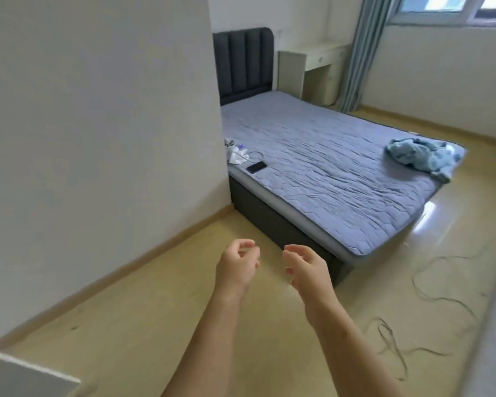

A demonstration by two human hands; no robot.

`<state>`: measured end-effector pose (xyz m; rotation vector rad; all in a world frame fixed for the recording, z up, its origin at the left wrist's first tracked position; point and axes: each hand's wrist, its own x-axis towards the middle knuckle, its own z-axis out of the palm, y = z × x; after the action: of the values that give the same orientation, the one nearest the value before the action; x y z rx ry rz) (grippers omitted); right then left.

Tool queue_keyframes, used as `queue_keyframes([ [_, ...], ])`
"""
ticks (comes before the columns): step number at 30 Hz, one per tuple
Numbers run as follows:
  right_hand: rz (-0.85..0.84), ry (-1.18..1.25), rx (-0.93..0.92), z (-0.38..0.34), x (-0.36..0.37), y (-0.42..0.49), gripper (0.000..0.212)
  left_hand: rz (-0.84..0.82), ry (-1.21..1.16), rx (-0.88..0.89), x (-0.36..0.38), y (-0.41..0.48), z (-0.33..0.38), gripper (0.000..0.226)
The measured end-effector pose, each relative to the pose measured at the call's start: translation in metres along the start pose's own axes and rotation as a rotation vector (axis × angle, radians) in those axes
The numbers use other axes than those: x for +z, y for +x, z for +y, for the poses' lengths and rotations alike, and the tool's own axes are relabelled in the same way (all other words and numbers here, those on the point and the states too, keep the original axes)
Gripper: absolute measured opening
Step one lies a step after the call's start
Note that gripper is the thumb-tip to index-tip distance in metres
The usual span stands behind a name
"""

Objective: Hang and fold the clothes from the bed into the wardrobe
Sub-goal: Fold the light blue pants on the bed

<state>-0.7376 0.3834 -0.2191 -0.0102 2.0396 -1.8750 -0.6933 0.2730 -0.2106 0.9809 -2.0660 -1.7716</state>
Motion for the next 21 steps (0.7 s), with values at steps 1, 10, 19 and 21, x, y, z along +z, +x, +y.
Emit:
queue_keyframes([
  [1, 0.045, 0.013, 0.009, 0.000, -0.025, 0.010, 0.012, -0.049, 0.013, 0.011, 0.027, 0.003, 0.007, 0.010],
  [10, 0.359, 0.144, 0.074, -0.001, -0.181, 0.078, 0.010, -0.418, 0.103, 0.041, 0.217, 0.040, 0.048, 0.008],
  [19, 0.561, 0.158, 0.020, -0.042, -0.274, 0.213, 0.014, -0.646, 0.180, 0.183, 0.365, 0.142, 0.123, 0.010],
  [21, 0.576, 0.170, 0.018, -0.063, -0.289, 0.254, 0.014, -0.660, 0.181, 0.214, 0.395, 0.174, 0.149, 0.009],
])
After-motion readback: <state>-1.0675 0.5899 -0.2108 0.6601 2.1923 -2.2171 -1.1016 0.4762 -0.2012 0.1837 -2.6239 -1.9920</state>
